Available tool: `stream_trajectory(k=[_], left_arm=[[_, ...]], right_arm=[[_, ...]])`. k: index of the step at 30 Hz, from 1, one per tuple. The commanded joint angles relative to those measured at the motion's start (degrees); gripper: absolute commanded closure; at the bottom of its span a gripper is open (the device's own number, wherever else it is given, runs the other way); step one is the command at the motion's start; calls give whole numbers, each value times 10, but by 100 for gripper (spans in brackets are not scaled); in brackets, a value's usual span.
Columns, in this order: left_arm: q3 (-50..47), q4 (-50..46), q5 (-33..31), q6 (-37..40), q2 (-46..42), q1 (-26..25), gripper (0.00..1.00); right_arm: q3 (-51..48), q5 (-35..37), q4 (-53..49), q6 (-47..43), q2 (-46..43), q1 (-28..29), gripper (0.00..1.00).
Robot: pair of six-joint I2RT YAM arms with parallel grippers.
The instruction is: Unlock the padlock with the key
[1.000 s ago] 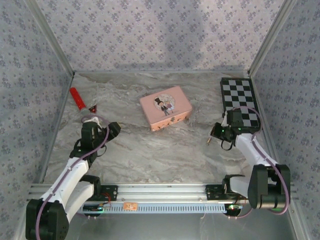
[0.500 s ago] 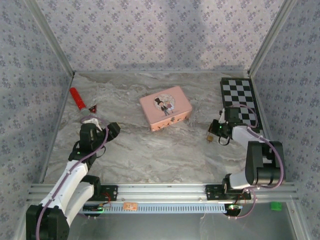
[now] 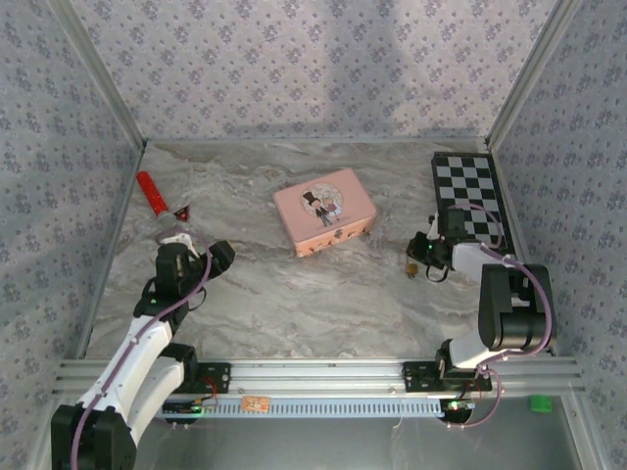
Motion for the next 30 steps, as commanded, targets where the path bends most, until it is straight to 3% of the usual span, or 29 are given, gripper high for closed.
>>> stream_trajectory(k=[1, 17, 19, 23, 26, 28, 30], left_arm=[[1, -8, -10, 3, -9, 6, 26], [31, -43, -35, 33, -14, 21, 23], [45, -56, -47, 47, -14, 21, 11], [70, -84, -87, 74, -25, 21, 9], [73, -89, -115, 88, -43, 21, 0], [74, -86, -124, 97, -53, 21, 0], [75, -88, -148, 95, -62, 21, 0]], right_arm=[[2, 16, -1, 3, -6, 4, 78], [20, 60, -97, -19, -137, 33, 44], [27, 69, -114, -26, -174, 44, 42], [24, 113, -127, -53, -267, 66, 41], [-12, 146, -90, -88, -344, 59, 41], [-44, 169, -56, -108, -395, 59, 33], [-66, 209, -44, -103, -438, 59, 20]])
